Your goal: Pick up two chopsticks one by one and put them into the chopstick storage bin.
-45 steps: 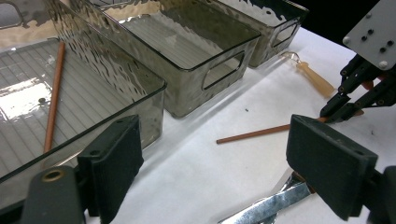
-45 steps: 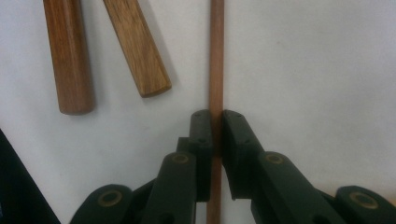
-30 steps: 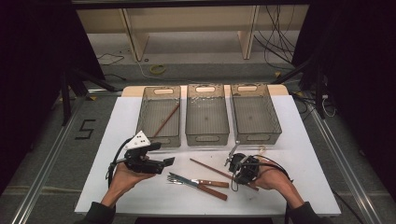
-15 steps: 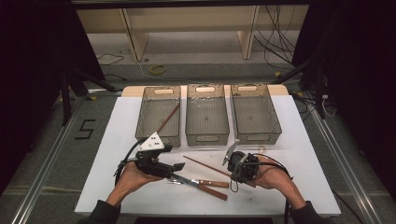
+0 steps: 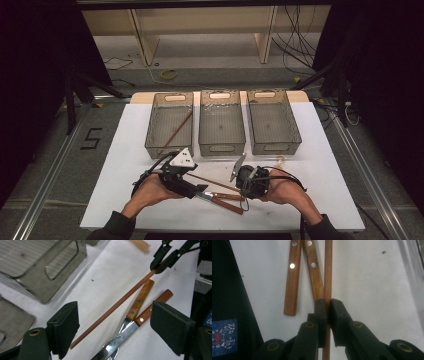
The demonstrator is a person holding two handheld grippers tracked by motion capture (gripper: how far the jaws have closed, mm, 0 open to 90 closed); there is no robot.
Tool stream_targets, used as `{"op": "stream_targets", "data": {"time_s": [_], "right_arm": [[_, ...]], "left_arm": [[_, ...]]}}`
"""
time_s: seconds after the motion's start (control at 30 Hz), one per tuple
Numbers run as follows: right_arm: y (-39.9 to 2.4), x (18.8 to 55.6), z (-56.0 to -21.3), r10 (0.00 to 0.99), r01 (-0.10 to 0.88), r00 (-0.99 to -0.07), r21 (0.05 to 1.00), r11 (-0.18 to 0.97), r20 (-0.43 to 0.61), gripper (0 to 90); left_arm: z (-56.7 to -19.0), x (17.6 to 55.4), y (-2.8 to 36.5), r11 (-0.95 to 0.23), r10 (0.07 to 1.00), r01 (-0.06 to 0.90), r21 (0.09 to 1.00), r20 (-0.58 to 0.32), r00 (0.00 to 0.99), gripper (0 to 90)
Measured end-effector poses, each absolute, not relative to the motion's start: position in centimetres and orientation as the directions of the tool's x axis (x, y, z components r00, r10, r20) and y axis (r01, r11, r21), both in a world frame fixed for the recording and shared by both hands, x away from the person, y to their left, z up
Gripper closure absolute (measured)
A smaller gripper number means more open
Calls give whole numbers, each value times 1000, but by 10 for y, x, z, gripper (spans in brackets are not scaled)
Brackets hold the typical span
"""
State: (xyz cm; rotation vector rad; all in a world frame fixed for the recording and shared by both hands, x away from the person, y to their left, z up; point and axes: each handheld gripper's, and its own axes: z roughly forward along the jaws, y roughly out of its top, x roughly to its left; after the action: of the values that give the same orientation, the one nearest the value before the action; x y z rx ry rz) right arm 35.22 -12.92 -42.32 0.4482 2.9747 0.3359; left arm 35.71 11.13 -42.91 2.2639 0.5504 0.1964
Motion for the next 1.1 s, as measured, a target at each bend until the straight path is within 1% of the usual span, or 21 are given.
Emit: {"op": "stream_targets", "data": {"time_s": [0.03, 0.1, 0.13, 0.23, 0.7, 0.87, 1.1], "right_arm": [[-129, 353, -423, 286, 261, -954, 230, 938, -85, 843], [-127, 351, -422, 290, 264, -954, 235, 936, -83, 843], [-128, 351, -422, 272, 247, -958, 226, 942, -88, 843], [-127, 351, -421, 261, 235, -961, 226, 945, -91, 843], [-123, 345, -417, 229, 203, -968, 226, 953, -100, 843], [-122, 341, -414, 220, 192, -970, 230, 954, -102, 843], [-120, 338, -412, 200, 170, -974, 241, 955, -107, 843]], "left_arm": [[-430, 357, 110, -615, 439, 322, 720, -26, 898, 228], [-431, 357, 105, -632, 430, 314, 708, -17, 902, 234], [-431, 357, 103, -640, 422, 310, 703, -15, 906, 239], [-432, 357, 98, -670, 403, 294, 681, 1, 915, 252], [-433, 354, 79, -754, 330, 234, 614, 47, 943, 316], [-436, 353, 77, -778, 320, 227, 586, 58, 946, 351], [-440, 353, 76, -812, 301, 212, 544, 79, 950, 427]]}}
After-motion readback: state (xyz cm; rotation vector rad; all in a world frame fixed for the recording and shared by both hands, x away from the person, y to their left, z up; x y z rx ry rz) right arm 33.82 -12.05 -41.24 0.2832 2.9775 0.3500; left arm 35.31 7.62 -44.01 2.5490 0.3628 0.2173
